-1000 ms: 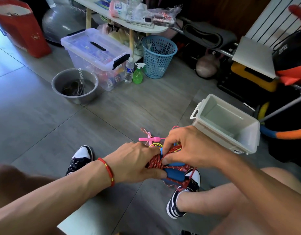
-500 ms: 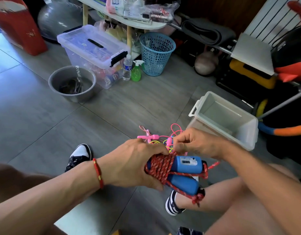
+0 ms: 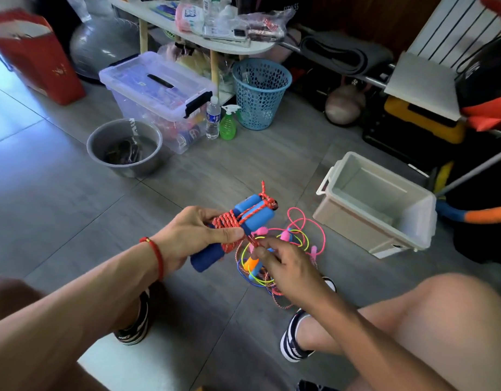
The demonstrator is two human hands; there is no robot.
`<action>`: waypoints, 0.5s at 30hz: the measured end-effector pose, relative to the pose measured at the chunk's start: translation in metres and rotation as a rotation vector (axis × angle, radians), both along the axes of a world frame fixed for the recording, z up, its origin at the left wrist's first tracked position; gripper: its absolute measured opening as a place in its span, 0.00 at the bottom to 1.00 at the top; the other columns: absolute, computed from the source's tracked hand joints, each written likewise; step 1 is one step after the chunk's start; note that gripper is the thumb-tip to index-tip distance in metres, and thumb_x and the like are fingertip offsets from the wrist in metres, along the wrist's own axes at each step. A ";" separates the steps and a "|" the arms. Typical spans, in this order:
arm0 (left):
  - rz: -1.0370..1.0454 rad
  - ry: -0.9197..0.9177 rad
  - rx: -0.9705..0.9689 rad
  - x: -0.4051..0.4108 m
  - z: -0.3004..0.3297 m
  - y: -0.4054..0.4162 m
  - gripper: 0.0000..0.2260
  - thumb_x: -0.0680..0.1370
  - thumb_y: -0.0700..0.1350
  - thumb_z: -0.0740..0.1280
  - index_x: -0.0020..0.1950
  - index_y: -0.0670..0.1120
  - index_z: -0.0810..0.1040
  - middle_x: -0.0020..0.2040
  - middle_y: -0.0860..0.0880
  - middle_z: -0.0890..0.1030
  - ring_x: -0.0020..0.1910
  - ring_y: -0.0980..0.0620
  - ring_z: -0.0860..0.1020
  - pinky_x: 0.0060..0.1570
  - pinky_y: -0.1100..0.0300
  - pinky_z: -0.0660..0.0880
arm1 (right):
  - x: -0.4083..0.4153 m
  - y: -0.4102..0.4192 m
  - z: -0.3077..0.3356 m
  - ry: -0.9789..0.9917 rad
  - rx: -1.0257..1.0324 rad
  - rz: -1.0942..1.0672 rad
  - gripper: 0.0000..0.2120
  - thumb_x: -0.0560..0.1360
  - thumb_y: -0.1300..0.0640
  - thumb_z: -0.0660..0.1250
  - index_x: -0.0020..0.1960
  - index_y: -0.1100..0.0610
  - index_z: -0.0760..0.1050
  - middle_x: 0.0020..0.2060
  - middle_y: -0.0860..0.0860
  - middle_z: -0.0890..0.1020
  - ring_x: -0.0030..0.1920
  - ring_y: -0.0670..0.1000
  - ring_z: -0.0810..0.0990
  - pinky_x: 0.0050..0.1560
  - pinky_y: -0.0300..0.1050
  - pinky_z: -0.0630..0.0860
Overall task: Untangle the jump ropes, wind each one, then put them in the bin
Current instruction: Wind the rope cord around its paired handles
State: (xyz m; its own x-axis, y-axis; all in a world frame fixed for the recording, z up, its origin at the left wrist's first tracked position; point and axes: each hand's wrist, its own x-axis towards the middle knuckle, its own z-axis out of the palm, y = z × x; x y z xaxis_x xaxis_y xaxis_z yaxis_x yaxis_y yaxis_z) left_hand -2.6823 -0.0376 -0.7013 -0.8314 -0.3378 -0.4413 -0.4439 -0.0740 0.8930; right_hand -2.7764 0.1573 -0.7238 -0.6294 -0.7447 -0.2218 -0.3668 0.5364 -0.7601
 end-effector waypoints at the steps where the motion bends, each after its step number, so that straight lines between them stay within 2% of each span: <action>1: 0.004 -0.022 -0.032 -0.001 -0.003 -0.001 0.12 0.70 0.43 0.79 0.50 0.40 0.85 0.37 0.41 0.84 0.32 0.48 0.81 0.35 0.57 0.80 | 0.002 -0.003 0.005 0.027 0.013 -0.019 0.11 0.83 0.55 0.61 0.47 0.55 0.80 0.38 0.52 0.83 0.41 0.48 0.76 0.43 0.29 0.63; 2: 0.000 -0.036 -0.070 -0.002 -0.005 -0.002 0.12 0.70 0.44 0.80 0.49 0.39 0.85 0.36 0.40 0.84 0.32 0.47 0.81 0.36 0.56 0.80 | 0.005 -0.005 0.010 0.028 0.027 -0.057 0.13 0.83 0.56 0.60 0.43 0.54 0.78 0.36 0.51 0.82 0.41 0.48 0.76 0.43 0.28 0.64; 3: -0.005 -0.048 -0.109 -0.003 -0.008 -0.002 0.12 0.70 0.44 0.80 0.48 0.39 0.85 0.37 0.39 0.84 0.32 0.47 0.81 0.37 0.55 0.80 | 0.009 -0.007 0.013 0.028 0.045 -0.086 0.16 0.83 0.56 0.59 0.38 0.53 0.75 0.34 0.50 0.81 0.40 0.48 0.75 0.46 0.33 0.65; 4: -0.005 -0.055 -0.140 -0.003 -0.010 -0.002 0.12 0.69 0.44 0.81 0.48 0.39 0.86 0.37 0.38 0.84 0.32 0.47 0.81 0.38 0.54 0.80 | 0.012 -0.008 0.017 0.030 0.061 -0.099 0.19 0.84 0.55 0.58 0.34 0.52 0.72 0.34 0.50 0.80 0.38 0.48 0.76 0.51 0.45 0.63; 5: 0.003 -0.063 -0.165 -0.004 -0.012 -0.002 0.13 0.69 0.45 0.81 0.47 0.40 0.86 0.38 0.38 0.85 0.32 0.47 0.81 0.38 0.53 0.80 | 0.014 -0.009 0.020 0.036 0.087 -0.103 0.20 0.84 0.54 0.58 0.33 0.51 0.70 0.35 0.50 0.82 0.41 0.49 0.77 0.53 0.50 0.57; 7: 0.017 -0.078 -0.218 -0.007 -0.015 -0.001 0.12 0.69 0.47 0.81 0.47 0.42 0.86 0.37 0.40 0.85 0.31 0.48 0.81 0.37 0.54 0.81 | 0.017 -0.011 0.023 0.034 0.095 -0.117 0.19 0.85 0.53 0.56 0.37 0.51 0.74 0.40 0.51 0.84 0.47 0.50 0.79 0.48 0.51 0.51; 8: 0.015 -0.084 -0.258 -0.008 -0.016 -0.002 0.12 0.69 0.48 0.81 0.46 0.43 0.86 0.36 0.42 0.85 0.31 0.50 0.81 0.37 0.54 0.81 | 0.018 -0.013 0.019 0.005 0.084 -0.142 0.18 0.85 0.52 0.56 0.38 0.50 0.76 0.39 0.51 0.83 0.46 0.51 0.79 0.46 0.50 0.52; 9: 0.006 -0.090 -0.311 -0.008 -0.018 -0.001 0.11 0.69 0.49 0.81 0.45 0.45 0.86 0.35 0.44 0.85 0.31 0.51 0.81 0.38 0.54 0.81 | 0.019 -0.014 0.017 -0.038 0.074 -0.165 0.19 0.85 0.52 0.57 0.37 0.49 0.77 0.36 0.50 0.81 0.44 0.52 0.78 0.44 0.49 0.56; 11: -0.008 -0.102 -0.448 -0.010 -0.022 0.000 0.11 0.69 0.53 0.81 0.43 0.48 0.84 0.33 0.48 0.84 0.31 0.53 0.79 0.38 0.55 0.80 | 0.023 -0.019 0.015 -0.093 0.068 -0.220 0.25 0.84 0.53 0.58 0.28 0.45 0.76 0.28 0.46 0.74 0.36 0.49 0.72 0.40 0.46 0.63; 12: -0.009 -0.101 -0.523 -0.010 -0.024 0.002 0.12 0.68 0.54 0.80 0.42 0.50 0.83 0.33 0.49 0.83 0.31 0.53 0.78 0.37 0.56 0.78 | 0.026 -0.020 0.015 -0.120 0.063 -0.246 0.28 0.83 0.54 0.59 0.25 0.43 0.75 0.24 0.45 0.71 0.32 0.48 0.69 0.36 0.43 0.63; 13: -0.006 -0.089 -0.599 -0.010 -0.025 0.004 0.13 0.67 0.56 0.80 0.43 0.51 0.82 0.33 0.51 0.82 0.32 0.53 0.77 0.36 0.58 0.76 | 0.027 -0.021 0.019 -0.142 0.047 -0.275 0.28 0.82 0.55 0.60 0.25 0.42 0.76 0.23 0.44 0.72 0.31 0.48 0.68 0.36 0.43 0.63; 14: 0.002 -0.067 -0.674 -0.011 -0.026 0.008 0.15 0.66 0.58 0.80 0.45 0.53 0.82 0.33 0.52 0.81 0.33 0.54 0.77 0.36 0.59 0.74 | 0.026 -0.023 0.021 -0.163 0.017 -0.314 0.24 0.82 0.55 0.61 0.27 0.47 0.78 0.23 0.46 0.75 0.33 0.52 0.71 0.42 0.46 0.64; 15: 0.013 -0.042 -0.742 -0.011 -0.026 0.013 0.17 0.65 0.61 0.79 0.48 0.56 0.81 0.34 0.55 0.80 0.35 0.54 0.77 0.36 0.59 0.73 | 0.024 -0.026 0.025 -0.199 -0.020 -0.351 0.21 0.81 0.54 0.61 0.32 0.55 0.80 0.27 0.51 0.78 0.38 0.55 0.73 0.50 0.50 0.62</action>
